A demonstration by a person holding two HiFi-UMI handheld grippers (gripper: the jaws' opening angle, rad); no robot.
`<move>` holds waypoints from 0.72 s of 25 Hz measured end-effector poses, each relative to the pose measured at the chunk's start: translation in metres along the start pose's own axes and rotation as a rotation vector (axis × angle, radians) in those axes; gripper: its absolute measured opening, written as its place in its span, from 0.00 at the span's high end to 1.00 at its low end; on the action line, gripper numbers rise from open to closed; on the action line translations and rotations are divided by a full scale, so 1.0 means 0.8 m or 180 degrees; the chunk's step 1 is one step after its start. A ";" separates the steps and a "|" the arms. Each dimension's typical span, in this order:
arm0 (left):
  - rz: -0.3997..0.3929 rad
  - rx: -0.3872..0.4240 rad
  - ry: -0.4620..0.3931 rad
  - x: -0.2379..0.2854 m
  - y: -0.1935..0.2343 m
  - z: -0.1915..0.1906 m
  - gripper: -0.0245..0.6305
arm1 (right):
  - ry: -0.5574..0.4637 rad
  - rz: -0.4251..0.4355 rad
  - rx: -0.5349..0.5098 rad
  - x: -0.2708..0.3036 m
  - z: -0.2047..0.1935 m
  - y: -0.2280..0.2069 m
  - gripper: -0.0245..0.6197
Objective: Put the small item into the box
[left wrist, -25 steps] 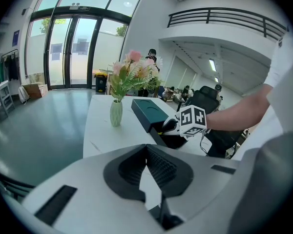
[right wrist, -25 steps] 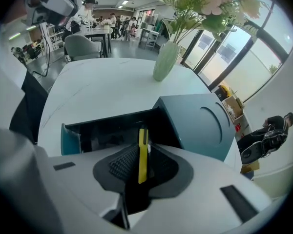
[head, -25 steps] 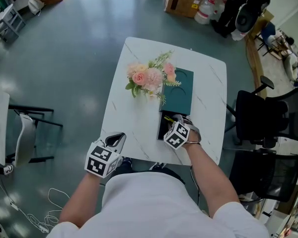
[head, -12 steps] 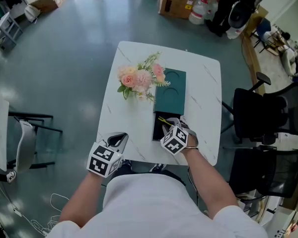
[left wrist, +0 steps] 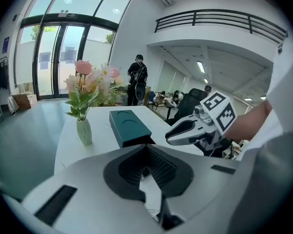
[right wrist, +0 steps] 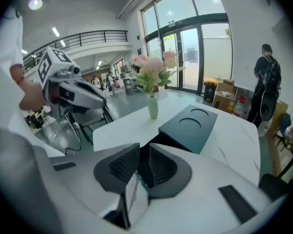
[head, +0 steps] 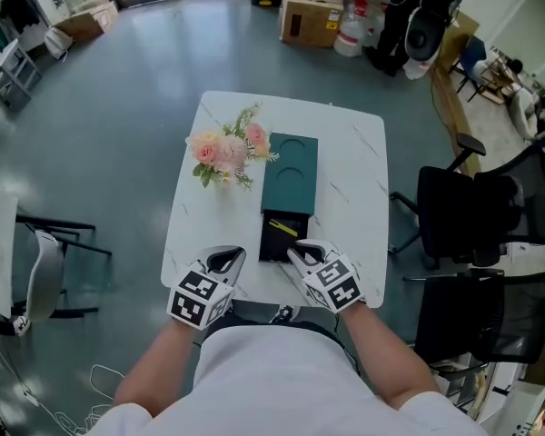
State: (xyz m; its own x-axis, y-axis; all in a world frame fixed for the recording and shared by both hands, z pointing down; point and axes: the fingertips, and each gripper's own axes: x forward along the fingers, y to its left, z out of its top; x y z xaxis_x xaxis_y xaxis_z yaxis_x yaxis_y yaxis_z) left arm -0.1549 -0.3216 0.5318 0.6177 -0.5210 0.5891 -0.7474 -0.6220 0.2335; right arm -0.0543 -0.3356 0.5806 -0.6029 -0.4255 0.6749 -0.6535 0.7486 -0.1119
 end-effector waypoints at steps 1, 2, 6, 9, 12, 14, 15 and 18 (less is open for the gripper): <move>0.0009 0.0000 -0.0021 0.003 -0.007 0.002 0.94 | -0.0095 0.0036 0.0092 -0.012 0.000 0.003 0.85; 0.0023 -0.0004 -0.0036 0.005 -0.014 0.003 0.94 | -0.0191 0.0070 0.0182 -0.024 0.000 0.006 0.86; 0.0092 -0.0037 -0.0033 0.006 -0.046 -0.009 0.94 | -0.0426 0.0192 0.0366 -0.062 -0.018 0.022 0.92; 0.0153 -0.0065 -0.0013 0.001 -0.066 -0.025 0.94 | -0.0476 0.0328 0.0462 -0.076 -0.042 0.030 0.94; 0.0204 -0.0066 0.0000 -0.009 -0.082 -0.034 0.94 | -0.0472 0.0443 0.0607 -0.082 -0.060 0.034 0.94; 0.0217 -0.0040 0.0012 -0.016 -0.087 -0.039 0.94 | -0.0487 0.0442 0.0654 -0.085 -0.065 0.036 0.94; 0.0216 -0.0032 0.0008 -0.019 -0.088 -0.040 0.94 | -0.0508 0.0429 0.0659 -0.088 -0.064 0.038 0.94; 0.0161 -0.0077 -0.0083 -0.032 -0.089 -0.030 0.94 | -0.0607 0.0349 0.0627 -0.101 -0.052 0.048 0.94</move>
State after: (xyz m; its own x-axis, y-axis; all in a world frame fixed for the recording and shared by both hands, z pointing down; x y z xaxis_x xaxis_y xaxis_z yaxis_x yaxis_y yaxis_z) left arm -0.1231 -0.2497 0.5184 0.5849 -0.5668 0.5802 -0.7834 -0.5802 0.2229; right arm -0.0116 -0.2509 0.5519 -0.7378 -0.4493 0.5037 -0.6446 0.6903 -0.3286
